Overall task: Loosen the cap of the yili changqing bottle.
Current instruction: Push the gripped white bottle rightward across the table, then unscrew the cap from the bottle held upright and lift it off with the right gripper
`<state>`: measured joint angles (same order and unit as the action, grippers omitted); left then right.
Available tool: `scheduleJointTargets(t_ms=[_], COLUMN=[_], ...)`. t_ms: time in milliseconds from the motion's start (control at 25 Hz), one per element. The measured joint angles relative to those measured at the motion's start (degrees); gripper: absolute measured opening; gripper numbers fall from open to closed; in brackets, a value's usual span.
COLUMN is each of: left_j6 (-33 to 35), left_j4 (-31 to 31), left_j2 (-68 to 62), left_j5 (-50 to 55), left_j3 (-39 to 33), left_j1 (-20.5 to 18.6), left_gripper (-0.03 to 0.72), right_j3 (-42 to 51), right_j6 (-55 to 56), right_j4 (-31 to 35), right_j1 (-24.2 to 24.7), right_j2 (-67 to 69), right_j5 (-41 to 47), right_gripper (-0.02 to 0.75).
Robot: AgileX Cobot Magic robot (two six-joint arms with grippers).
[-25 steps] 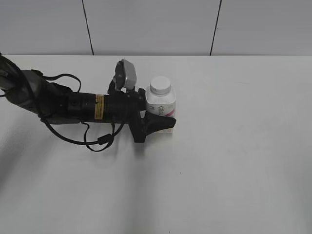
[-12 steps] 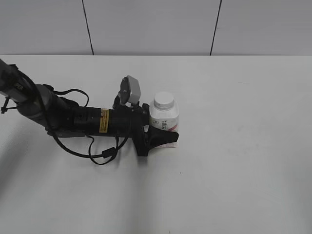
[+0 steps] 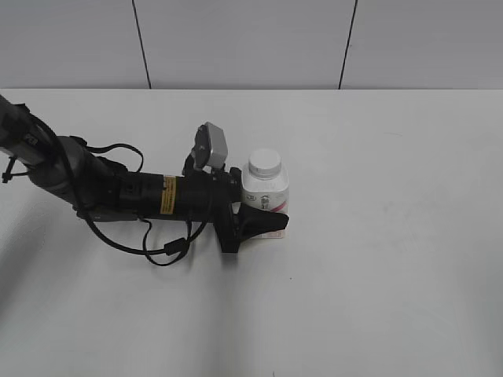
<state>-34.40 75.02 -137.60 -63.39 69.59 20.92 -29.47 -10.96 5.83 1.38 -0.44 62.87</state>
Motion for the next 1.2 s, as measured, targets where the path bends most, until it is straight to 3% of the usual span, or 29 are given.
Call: scheduleJointTargets(t_ms=[1200], left_j6=[0.81], left_j4=[1.67], left_j2=[1.61], left_j5=[1.73], left_j3=[0.41], left_j1=[0.11], left_gripper=[0.43], right_j3=[-0.06], right_j6=[1.26], right_j4=[0.0], right_j1=[0.0], right_j2=[0.0], right_j5=[0.0], right_gripper=[0.586])
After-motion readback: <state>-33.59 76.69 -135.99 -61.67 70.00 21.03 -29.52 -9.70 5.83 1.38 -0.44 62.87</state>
